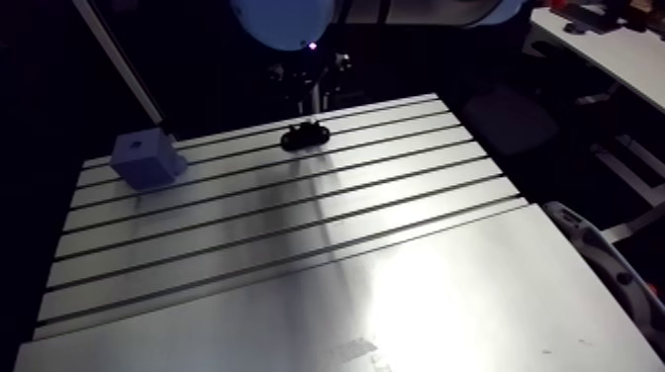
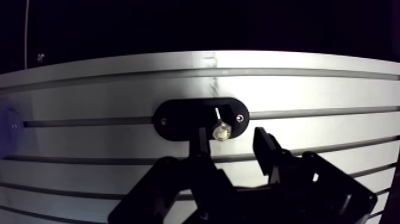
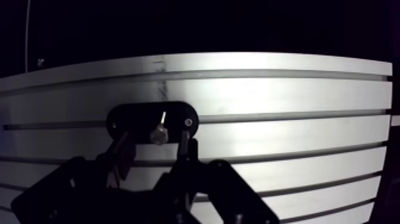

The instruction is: Pick up the M10 bolt and insert it into the hex recess until seated.

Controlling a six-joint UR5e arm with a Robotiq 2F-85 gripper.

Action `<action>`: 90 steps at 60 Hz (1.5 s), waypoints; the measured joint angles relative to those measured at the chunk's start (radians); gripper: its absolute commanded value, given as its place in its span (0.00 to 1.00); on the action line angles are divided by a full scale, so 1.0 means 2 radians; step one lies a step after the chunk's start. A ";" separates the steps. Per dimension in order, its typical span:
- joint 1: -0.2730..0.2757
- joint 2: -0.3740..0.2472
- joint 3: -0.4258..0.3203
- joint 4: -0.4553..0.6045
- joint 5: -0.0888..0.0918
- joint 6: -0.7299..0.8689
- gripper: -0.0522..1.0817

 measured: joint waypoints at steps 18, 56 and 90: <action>-0.001 0.004 0.008 -0.008 0.000 -0.002 0.52; 0.000 0.015 0.009 -0.011 0.001 -0.003 0.52; 0.000 0.015 0.009 -0.011 0.000 -0.004 0.59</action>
